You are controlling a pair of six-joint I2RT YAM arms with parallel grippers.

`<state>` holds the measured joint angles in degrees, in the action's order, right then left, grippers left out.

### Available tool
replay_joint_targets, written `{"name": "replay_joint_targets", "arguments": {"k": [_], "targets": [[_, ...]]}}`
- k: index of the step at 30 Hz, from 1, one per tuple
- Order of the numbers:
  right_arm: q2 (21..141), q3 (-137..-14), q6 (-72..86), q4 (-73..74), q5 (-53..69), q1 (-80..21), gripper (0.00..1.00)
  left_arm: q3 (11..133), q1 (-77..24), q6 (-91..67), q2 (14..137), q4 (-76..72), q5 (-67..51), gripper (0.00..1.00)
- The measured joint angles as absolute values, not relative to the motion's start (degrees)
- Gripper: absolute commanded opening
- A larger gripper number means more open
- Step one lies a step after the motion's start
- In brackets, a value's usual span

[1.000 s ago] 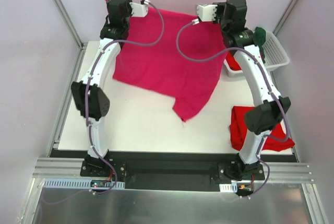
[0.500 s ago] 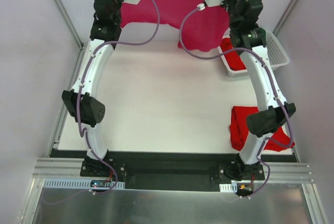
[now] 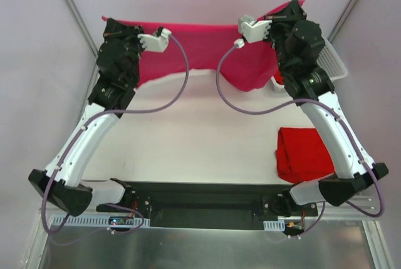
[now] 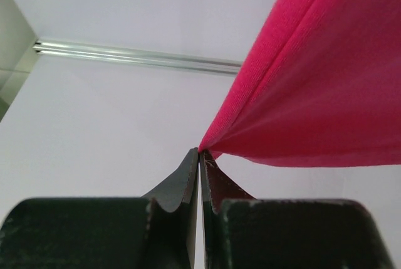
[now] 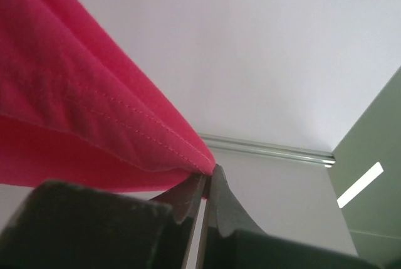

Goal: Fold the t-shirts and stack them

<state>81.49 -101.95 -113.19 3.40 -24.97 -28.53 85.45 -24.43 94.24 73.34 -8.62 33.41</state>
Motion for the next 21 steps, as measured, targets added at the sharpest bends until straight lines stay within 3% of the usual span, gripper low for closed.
{"name": "replay_joint_targets", "arguments": {"k": [7,12,21], "targets": [[71.2,-95.0,-108.4,15.4,-31.3,-35.3,0.01,78.9,-29.6,91.4,63.7,3.5,37.0,0.00],[66.7,-99.2,-107.2,22.9,-33.5,-37.3,0.01,85.9,-31.7,91.4,59.2,9.8,36.5,0.00],[64.2,-104.6,-111.8,24.1,-30.9,-38.4,0.01,94.2,-32.7,92.8,53.6,10.5,31.6,0.00]]}}
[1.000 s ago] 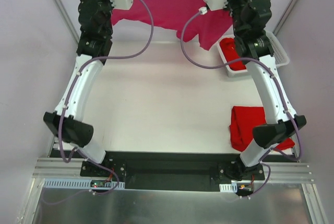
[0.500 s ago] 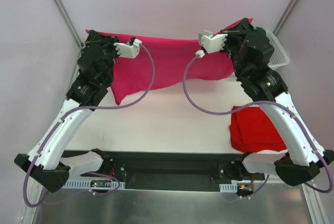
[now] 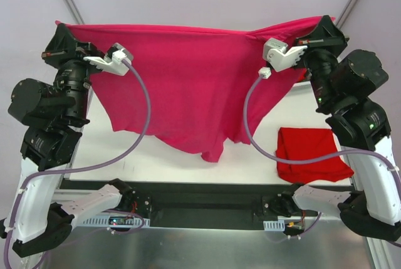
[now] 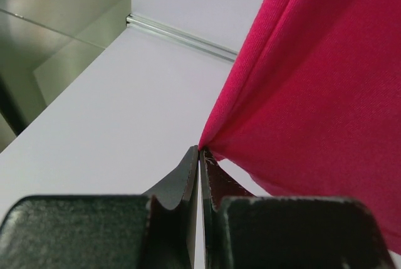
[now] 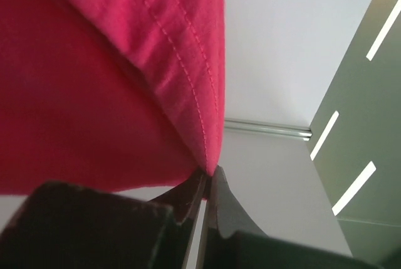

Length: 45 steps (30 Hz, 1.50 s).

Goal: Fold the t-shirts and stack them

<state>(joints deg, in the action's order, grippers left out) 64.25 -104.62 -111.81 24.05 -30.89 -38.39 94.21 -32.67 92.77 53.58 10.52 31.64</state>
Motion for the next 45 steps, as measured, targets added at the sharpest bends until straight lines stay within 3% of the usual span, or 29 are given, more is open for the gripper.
{"name": "replay_joint_targets", "arguments": {"k": [6,10,14,17,24,31,34,38,45], "targets": [[67.9,-107.7,-113.0,23.4,-28.7,-37.6,0.01,92.4,-32.6,91.8,55.5,10.7,30.0,0.00],[69.8,-104.7,-110.1,23.0,-26.3,-35.0,0.01,85.1,-32.1,88.2,56.7,10.7,29.0,0.00],[70.8,-97.1,-105.2,22.6,-21.6,-28.6,0.01,76.1,-26.7,83.4,60.2,12.4,23.0,0.00],[75.4,-95.3,-102.5,22.5,-18.7,-24.9,0.01,76.4,-21.5,80.5,68.0,13.4,19.6,0.00],[95.9,-104.5,-99.9,21.5,-15.0,-20.6,0.01,97.3,-14.3,79.8,94.4,12.7,15.3,0.00],[111.8,-132.5,-103.8,22.1,-14.6,-18.9,0.01,132.4,-12.6,85.8,112.0,12.4,13.8,0.00],[109.2,-133.8,-107.0,18.5,-14.5,-18.9,0.01,140.6,-12.6,88.5,112.4,11.3,13.6,0.00],[101.6,-130.3,-109.8,14.8,-14.3,-19.0,0.01,139.4,-12.8,91.0,105.9,7.7,13.7,0.00],[86.5,-117.4,-112.6,10.1,-17.4,-21.5,0.01,113.4,-18.3,91.3,83.4,3.0,18.7,0.00]]}}
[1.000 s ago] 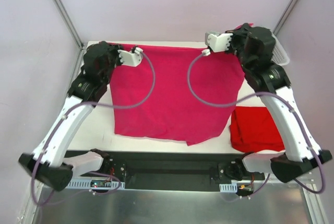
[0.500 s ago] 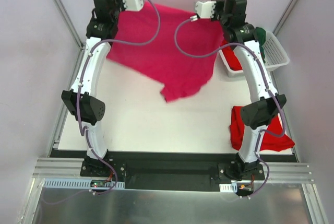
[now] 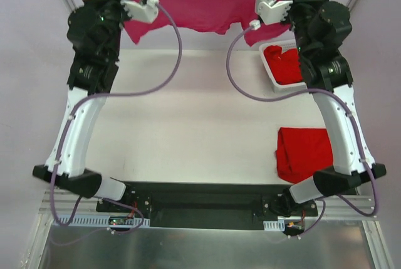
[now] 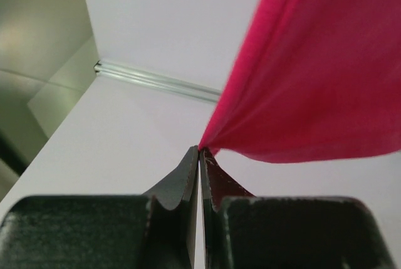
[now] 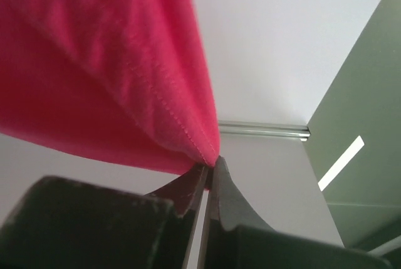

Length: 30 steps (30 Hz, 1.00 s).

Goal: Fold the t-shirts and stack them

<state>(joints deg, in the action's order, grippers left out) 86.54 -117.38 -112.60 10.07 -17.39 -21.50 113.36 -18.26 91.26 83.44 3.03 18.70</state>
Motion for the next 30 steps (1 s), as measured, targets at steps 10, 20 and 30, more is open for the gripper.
{"name": "replay_joint_targets", "arguments": {"k": [10,20,30], "targets": [[66.8,-81.1,-104.7,22.3,-20.1,-25.3,0.01,74.6,-25.3,79.9,62.5,17.0,24.6,0.00],[60.0,-85.5,-97.2,47.3,-15.5,-26.9,0.01,92.5,-29.3,59.6,60.8,58.2,21.1,0.00],[62.2,-98.5,-99.2,47.1,-13.5,-26.9,0.01,124.4,-29.3,61.2,68.5,69.3,21.1,0.00]]}}
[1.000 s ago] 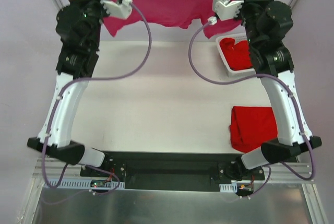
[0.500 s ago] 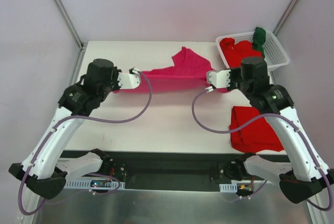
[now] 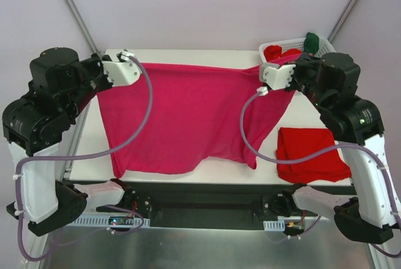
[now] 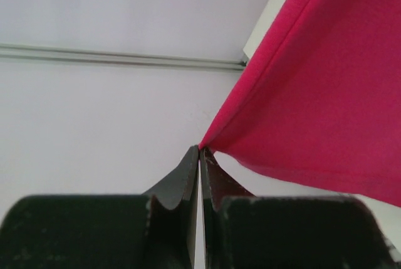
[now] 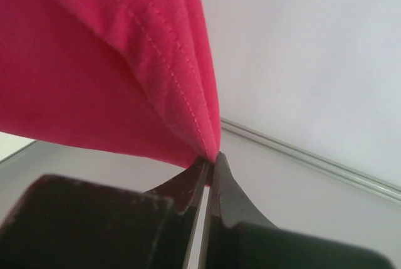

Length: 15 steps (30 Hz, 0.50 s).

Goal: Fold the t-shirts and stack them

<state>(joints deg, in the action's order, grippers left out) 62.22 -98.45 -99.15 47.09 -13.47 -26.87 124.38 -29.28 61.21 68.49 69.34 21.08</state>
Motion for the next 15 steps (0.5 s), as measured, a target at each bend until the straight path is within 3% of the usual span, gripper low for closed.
{"name": "replay_joint_targets", "arguments": {"k": [4,9,15], "targets": [[65.7,-98.3,-100.1,41.3,-13.8,-26.4,0.01,118.2,-29.3,64.3,68.2,63.6,21.6,0.00],[73.1,-98.4,-98.2,37.3,-14.1,-23.1,0.01,100.2,-23.4,65.9,67.0,52.6,17.8,0.00],[89.0,-100.2,-97.4,33.4,-13.8,-18.7,0.01,93.5,-14.3,66.5,82.4,40.0,12.8,0.00]]}}
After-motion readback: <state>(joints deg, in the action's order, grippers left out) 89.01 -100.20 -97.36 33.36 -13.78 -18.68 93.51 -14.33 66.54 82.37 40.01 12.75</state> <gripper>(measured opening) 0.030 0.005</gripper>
